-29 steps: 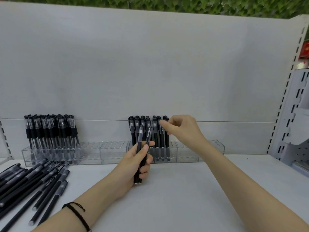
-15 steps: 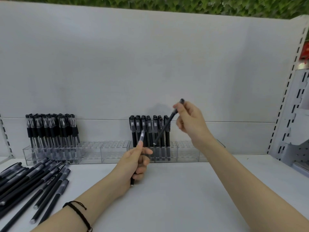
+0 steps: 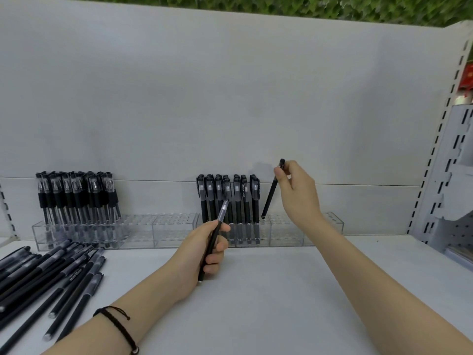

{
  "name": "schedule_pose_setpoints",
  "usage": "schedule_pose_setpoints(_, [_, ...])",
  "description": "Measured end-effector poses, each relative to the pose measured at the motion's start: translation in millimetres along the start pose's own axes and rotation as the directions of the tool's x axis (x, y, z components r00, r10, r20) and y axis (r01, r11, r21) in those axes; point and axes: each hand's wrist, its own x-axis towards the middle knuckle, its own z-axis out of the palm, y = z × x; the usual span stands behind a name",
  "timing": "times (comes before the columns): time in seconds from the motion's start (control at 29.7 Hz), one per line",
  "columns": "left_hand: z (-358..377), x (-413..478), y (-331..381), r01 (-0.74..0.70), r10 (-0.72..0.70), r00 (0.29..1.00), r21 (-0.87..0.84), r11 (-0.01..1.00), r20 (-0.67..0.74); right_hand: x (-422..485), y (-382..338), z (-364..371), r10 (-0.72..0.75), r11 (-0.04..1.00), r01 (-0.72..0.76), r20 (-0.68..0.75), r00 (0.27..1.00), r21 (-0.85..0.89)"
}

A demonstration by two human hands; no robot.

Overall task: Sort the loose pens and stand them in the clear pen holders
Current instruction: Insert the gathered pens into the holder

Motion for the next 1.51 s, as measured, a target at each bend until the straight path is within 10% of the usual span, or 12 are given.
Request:
schedule_pose_setpoints(0.61, [1, -3, 0, -0.036, 0.036, 0.999, 0.003, 0.999, 0.035, -9, -1, 9, -0.017, 0.993, 0.036, 0.162, 0.987, -0.115])
schedule_pose_setpoints(0.84, [4, -6, -1, -0.164, 0.162, 0.983, 0.023, 0.986, 0.083, -13, -23, 6, -0.059, 0.998, 0.058, -0.054, 0.997, -0.016])
schedule_pose_setpoints(1.04, [5, -6, 1, -0.229, 0.226, 0.968, 0.013, 0.973, 0.108, -28, -50, 16, -0.025, 0.978, -0.067, 0.434, 0.901, 0.195])
schedule_pose_setpoints(1.18, [4, -4, 0, -0.276, 0.269, 0.961, 0.163, 0.947, 0.065, -25, -50, 18, 0.074, 0.919, -0.252, 0.496, 0.865, 0.304])
schedule_pose_setpoints(1.34, [-4, -6, -8, -0.435, 0.541, 0.821, 0.816, 0.382, 0.184, -8, -43, 4, 0.155, 0.850, -0.302, 0.342, 0.927, 0.433])
schedule_pose_setpoints(1.51, [-6, -8, -12, -0.269, 0.527, 0.787, 0.947, -0.176, 0.322, 4, -34, -11, 0.134, 0.932, -0.129, 0.008, 0.991, 0.340])
